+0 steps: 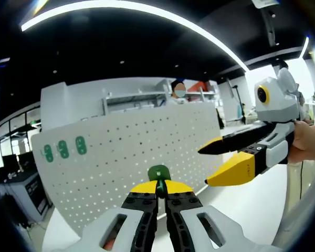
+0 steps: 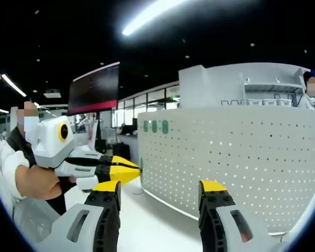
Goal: Insert the hook assembly into the mounting plate slot until the hook locks in place.
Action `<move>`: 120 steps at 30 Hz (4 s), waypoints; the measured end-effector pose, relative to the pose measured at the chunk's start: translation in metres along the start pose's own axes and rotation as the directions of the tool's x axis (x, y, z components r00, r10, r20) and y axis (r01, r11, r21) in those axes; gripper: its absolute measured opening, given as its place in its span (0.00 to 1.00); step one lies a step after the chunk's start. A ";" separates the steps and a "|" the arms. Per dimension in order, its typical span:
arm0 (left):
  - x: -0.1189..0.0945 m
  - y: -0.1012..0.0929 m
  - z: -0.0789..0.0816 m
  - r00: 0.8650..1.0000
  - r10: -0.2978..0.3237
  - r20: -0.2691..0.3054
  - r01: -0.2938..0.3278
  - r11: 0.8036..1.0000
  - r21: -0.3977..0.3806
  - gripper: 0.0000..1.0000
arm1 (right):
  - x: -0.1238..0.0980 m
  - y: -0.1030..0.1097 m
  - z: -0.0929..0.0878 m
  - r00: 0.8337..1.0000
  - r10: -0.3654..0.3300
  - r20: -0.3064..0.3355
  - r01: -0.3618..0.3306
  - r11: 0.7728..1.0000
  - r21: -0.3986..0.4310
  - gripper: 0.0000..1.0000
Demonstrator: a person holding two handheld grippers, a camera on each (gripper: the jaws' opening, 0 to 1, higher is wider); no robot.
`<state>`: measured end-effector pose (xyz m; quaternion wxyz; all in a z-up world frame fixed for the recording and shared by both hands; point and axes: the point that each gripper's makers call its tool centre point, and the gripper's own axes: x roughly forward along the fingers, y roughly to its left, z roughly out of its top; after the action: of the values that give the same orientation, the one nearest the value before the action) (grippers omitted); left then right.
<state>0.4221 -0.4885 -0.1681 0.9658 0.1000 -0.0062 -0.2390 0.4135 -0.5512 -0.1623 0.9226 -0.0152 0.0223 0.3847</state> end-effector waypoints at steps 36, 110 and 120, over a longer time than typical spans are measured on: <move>0.047 0.089 0.041 0.979 0.199 0.045 -0.195 0.978 -0.074 0.03 | -0.023 -0.031 -0.005 0.998 -0.064 -0.022 0.063 0.998 -0.022 0.84; 0.119 0.140 0.043 0.927 0.371 0.060 -0.372 0.928 0.006 0.03 | -0.034 -0.076 -0.034 0.989 -0.132 -0.065 0.137 0.987 0.082 0.78; 0.122 0.140 0.042 0.921 0.385 0.055 -0.387 0.921 0.038 0.04 | -0.034 -0.078 -0.037 0.989 -0.130 -0.069 0.136 0.986 0.091 0.78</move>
<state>0.5920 -0.4319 -0.1038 0.9909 0.1144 -0.0541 -0.0463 0.4439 -0.6322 -0.1966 0.9448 0.0156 0.0684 0.3200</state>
